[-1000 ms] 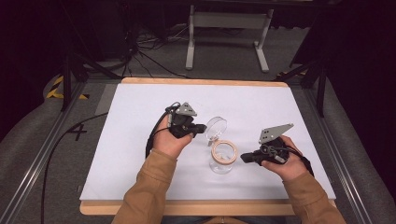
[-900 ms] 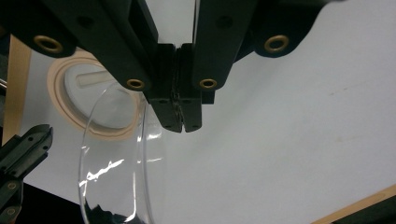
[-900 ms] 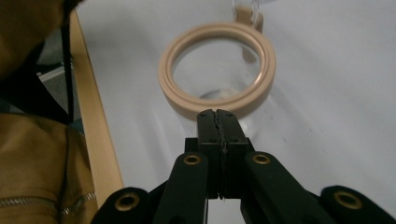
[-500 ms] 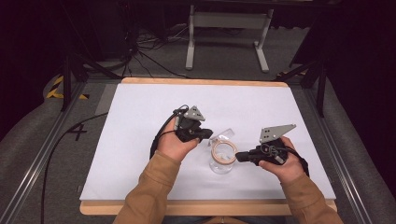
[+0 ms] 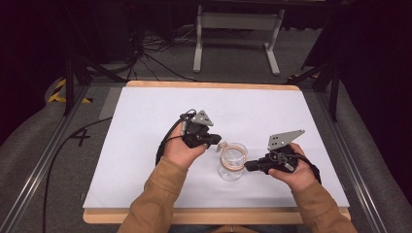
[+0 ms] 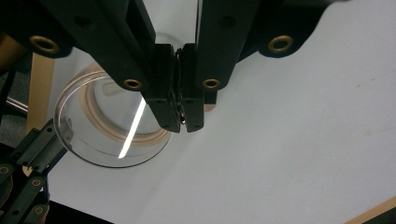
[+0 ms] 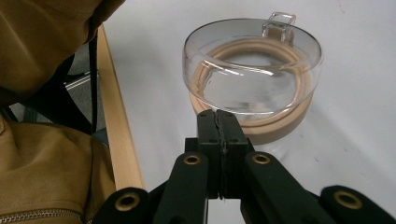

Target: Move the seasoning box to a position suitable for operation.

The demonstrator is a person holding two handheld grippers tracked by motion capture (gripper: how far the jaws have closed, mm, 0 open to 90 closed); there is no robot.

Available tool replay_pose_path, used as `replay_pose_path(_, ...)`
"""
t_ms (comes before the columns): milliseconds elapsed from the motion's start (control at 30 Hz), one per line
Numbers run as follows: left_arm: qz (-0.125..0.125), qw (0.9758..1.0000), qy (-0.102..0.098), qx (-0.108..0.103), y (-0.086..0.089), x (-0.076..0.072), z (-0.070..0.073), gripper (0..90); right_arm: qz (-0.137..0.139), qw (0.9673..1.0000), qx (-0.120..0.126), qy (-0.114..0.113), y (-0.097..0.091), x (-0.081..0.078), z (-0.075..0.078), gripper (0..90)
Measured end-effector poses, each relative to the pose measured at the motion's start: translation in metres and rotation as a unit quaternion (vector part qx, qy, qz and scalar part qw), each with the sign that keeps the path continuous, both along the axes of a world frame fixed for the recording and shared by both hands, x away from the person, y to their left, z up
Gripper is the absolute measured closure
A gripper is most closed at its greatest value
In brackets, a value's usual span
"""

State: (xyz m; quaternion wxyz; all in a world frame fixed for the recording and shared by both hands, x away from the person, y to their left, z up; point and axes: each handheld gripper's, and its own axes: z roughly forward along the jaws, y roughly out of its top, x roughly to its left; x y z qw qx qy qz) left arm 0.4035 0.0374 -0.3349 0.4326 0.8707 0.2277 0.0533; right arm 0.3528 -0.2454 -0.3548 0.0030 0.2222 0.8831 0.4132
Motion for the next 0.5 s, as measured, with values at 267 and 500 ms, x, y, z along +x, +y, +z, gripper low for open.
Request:
replay_pose_path(267,0.004,1.0000,0.002,0.004,0.001,0.000,0.000,86.8,0.003,0.9999,-0.011,0.006,-0.003,0.000,-0.001,90.0)
replay_pose_path(500,0.010,0.9999,0.006,0.008,0.003,0.002,-0.002,86.0,-0.034,0.9989,-0.031,-0.006,-0.011,0.006,-0.006,90.0)
